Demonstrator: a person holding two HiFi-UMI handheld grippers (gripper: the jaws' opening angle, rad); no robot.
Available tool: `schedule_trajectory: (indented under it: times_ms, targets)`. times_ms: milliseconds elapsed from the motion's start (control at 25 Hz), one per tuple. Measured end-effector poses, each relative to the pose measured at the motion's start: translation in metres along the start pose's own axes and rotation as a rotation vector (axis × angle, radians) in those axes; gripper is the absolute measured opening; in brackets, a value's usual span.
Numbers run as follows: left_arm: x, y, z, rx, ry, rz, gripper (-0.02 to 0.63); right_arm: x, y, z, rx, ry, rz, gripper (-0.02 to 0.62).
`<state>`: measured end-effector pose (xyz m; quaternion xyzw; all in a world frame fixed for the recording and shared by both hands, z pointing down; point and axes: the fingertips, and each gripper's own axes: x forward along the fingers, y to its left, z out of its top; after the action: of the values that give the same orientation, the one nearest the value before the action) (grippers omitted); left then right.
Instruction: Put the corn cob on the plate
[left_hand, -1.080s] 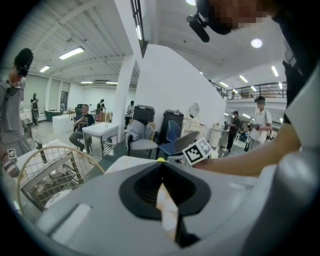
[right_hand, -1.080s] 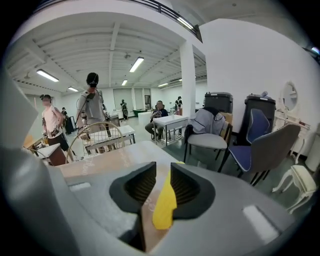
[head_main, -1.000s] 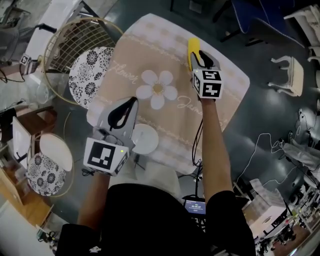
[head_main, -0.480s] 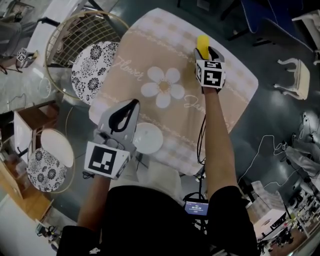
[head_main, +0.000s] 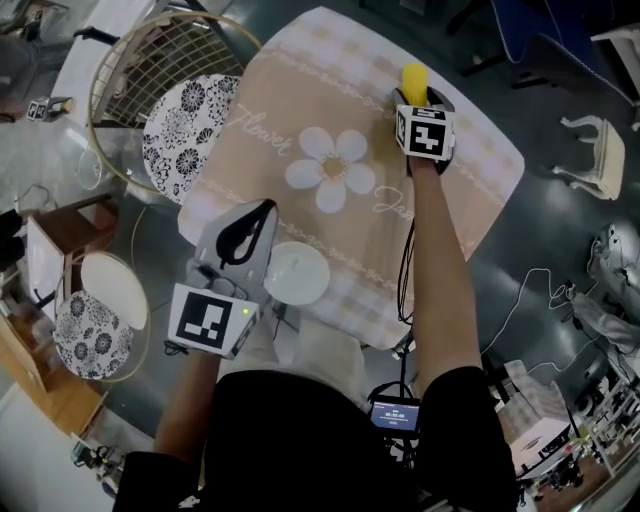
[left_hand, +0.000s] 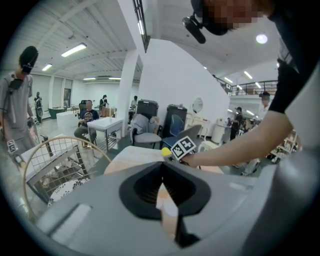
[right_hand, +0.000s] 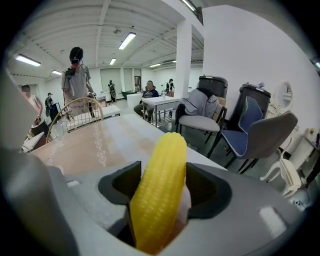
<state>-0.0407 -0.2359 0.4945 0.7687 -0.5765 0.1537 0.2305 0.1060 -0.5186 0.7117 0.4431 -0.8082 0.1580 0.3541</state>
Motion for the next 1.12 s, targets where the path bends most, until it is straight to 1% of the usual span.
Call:
schedule_trajectory:
  times_ms: [120, 280, 320, 440, 480, 600, 640, 760, 800, 1120]
  targets:
    - [0.000, 0.002, -0.001, 0.020, -0.013, -0.001, 0.005, 0.006, 0.001, 0.000, -0.002, 0.024, -0.011, 0.275]
    - [0.000, 0.000, -0.001, -0.001, 0.002, 0.000, 0.005, 0.007, 0.000, -0.001, -0.003, 0.027, -0.027, 0.276]
    - [0.000, 0.000, -0.001, 0.000, 0.002, -0.001, 0.005, 0.008, 0.000, -0.002, 0.011, 0.022, -0.020, 0.276]
    - [0.001, 0.000, -0.001, 0.016, -0.011, -0.003, 0.005, 0.009, -0.003, -0.004, 0.094, 0.024, 0.004, 0.278]
    - [0.001, 0.001, -0.001, 0.026, -0.017, -0.003, 0.005, 0.009, -0.004, -0.004, 0.106, 0.026, 0.006, 0.278]
    - [-0.001, 0.004, -0.004, 0.053, -0.031, -0.004, 0.005, 0.009, -0.003, -0.003, 0.101, 0.024, 0.007, 0.277]
    - [-0.001, 0.004, -0.005, 0.051, -0.027, -0.003, 0.005, 0.010, -0.002, -0.003, 0.098, 0.025, 0.009, 0.276]
    - [-0.003, 0.000, -0.007, -0.004, 0.007, 0.002, 0.005, 0.009, -0.002, -0.004, 0.093, 0.027, 0.017, 0.262]
    - [-0.003, 0.000, -0.007, -0.011, 0.012, 0.003, 0.005, 0.009, -0.001, -0.003, 0.090, 0.025, 0.019, 0.262]
    - [-0.006, 0.000, -0.006, -0.003, 0.007, 0.002, 0.005, -0.003, 0.002, 0.001, 0.088, -0.005, 0.043, 0.259]
